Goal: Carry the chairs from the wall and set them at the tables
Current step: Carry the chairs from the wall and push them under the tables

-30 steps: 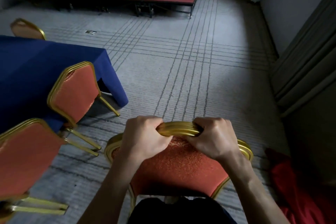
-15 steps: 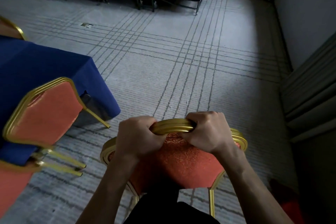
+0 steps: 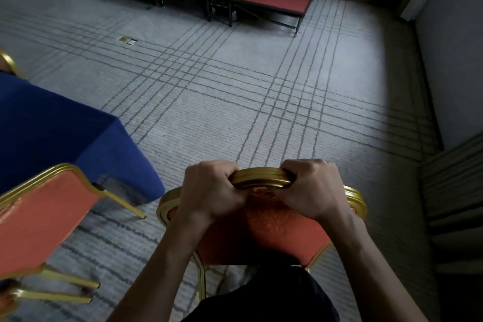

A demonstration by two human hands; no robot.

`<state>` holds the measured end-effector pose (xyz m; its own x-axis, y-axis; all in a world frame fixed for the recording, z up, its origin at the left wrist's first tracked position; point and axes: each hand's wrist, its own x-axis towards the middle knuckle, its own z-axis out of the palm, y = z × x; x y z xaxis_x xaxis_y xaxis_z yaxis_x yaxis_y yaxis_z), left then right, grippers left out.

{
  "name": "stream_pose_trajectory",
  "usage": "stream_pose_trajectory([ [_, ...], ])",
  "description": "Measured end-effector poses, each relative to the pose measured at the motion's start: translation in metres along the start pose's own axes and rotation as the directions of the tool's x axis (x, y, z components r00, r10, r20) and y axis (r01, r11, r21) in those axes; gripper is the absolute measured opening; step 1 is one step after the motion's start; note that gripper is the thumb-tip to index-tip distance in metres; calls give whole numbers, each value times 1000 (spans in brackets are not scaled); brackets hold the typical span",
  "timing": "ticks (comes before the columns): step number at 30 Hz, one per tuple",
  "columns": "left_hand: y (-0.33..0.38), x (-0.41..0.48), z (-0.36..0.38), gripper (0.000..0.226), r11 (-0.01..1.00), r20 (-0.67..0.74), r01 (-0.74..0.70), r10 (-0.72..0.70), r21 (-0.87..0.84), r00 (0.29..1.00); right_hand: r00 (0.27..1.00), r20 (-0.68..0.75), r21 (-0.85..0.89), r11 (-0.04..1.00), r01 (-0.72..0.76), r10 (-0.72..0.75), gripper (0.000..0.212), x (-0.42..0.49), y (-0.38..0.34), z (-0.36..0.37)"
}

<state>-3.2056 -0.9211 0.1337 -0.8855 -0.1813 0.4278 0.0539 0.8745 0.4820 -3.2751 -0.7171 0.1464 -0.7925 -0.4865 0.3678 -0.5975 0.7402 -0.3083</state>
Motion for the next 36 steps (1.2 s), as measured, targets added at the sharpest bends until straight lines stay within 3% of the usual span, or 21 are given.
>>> stream_pose_trajectory([
  [7, -39, 124, 62, 43, 994, -42, 40, -36, 106, 998, 999, 33, 26, 1000, 9, -10, 51, 131, 74, 59],
  [15, -76, 249, 109, 39, 970, -104, 160, -142, 185, 984, 981, 91, 189, 971, 150, -169, 48, 287, 139, 106],
  [23, -134, 358, 127, 37, 954, -190, 229, -193, 194, 963, 941, 61, 231, 922, 310, -332, 48, 436, 157, 145],
  [36, -317, 563, 165, 36, 932, -271, 302, -243, 202, 931, 910, 159, 187, 916, 354, -384, 44, 699, 148, 275],
])
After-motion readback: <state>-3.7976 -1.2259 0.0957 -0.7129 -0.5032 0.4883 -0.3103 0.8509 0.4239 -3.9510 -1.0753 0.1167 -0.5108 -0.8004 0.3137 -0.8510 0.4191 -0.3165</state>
